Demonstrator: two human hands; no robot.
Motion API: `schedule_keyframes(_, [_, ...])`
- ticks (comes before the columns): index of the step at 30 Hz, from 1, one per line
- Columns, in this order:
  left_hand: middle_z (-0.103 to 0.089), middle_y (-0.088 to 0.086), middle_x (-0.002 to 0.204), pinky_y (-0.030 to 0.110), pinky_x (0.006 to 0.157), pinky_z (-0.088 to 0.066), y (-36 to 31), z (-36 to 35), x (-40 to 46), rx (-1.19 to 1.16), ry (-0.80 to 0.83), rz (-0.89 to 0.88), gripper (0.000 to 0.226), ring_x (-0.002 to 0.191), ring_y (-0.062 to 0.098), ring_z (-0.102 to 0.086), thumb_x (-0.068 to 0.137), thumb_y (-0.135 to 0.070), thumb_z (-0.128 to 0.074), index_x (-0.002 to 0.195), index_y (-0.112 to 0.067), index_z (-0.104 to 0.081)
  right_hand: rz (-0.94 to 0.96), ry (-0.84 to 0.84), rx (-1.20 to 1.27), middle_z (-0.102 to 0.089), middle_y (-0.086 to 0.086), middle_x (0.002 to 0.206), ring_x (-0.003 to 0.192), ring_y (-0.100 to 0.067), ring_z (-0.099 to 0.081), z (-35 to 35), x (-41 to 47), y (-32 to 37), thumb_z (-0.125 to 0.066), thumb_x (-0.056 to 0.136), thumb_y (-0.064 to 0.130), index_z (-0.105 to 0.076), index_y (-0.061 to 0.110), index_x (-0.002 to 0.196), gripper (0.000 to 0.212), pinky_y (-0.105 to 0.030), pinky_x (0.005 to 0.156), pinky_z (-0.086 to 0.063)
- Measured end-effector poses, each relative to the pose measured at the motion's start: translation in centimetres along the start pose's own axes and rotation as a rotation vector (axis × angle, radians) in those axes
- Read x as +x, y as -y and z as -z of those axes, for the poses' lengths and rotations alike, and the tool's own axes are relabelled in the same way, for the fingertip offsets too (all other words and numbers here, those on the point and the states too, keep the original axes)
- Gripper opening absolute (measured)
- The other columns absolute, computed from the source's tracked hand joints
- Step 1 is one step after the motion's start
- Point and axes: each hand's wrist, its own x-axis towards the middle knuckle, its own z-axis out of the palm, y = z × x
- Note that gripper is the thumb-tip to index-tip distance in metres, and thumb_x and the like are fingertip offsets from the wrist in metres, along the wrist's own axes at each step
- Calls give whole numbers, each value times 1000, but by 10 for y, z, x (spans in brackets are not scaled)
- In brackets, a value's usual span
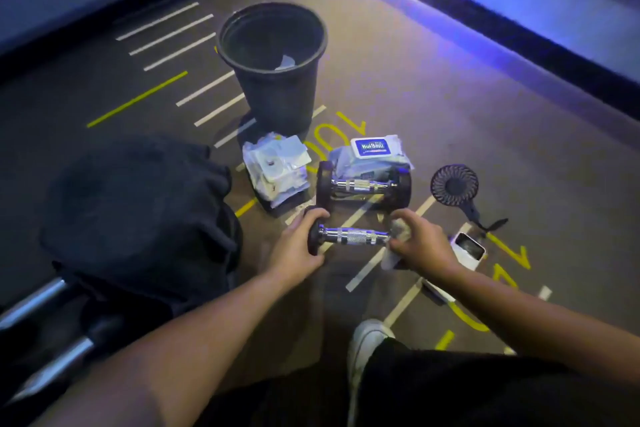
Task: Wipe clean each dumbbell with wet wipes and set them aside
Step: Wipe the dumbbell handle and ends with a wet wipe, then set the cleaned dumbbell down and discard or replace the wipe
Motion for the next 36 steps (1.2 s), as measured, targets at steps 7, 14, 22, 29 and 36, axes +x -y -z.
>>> schedule_keyframes(7, [-56, -10, 127, 12, 88, -40, 9, -29, 24, -22, 40, 76, 72, 112, 10, -56, 61, 1, -75, 124, -28, -56, -30, 28, -74, -70, -6, 99, 94, -31, -64, -6, 31, -29, -68, 78, 27, -62, 38, 107, 32, -31, 72, -44])
schedule_keyframes(14, [-57, -6, 125, 18, 91, -43, 17, -41, 34, -4, 41, 149, 76, 112, 13, -58, 63, -2, -78, 125, -37, -53, -26, 50, -96, -70, -9, 100, 92, -32, -64, -13, 49, -41, -67, 80, 28, -61, 37, 113, 35, -34, 72, -47])
schedule_keyframes(22, [-51, -6, 139, 20, 104, -38, 18, -36, 35, 29, 93, 156, 88, 125, 11, -52, 69, -11, -85, 141, -43, -45, 37, 81, -183, -68, -9, 102, 92, -33, -61, -10, 51, -44, -64, 85, 31, -56, 35, 117, 34, -32, 67, -39])
schedule_keyframes(29, [-44, -12, 146, 33, 101, -47, 6, -18, 29, 118, 54, 171, 80, 126, 14, -53, 77, -27, -81, 143, -48, -39, 82, -11, -264, -67, -1, 98, 82, -22, -59, 1, 41, -31, -53, 94, 44, -51, 38, 114, 21, -36, 67, -50])
schedule_keyframes(36, [-44, -13, 144, 32, 98, -47, -19, 17, 13, 135, 3, 113, 70, 125, 12, -53, 81, -40, -78, 140, -49, -42, 176, -122, -306, -66, -5, 93, 85, -28, -59, 26, 20, 5, -51, 96, 45, -53, 32, 112, 21, -33, 64, -38])
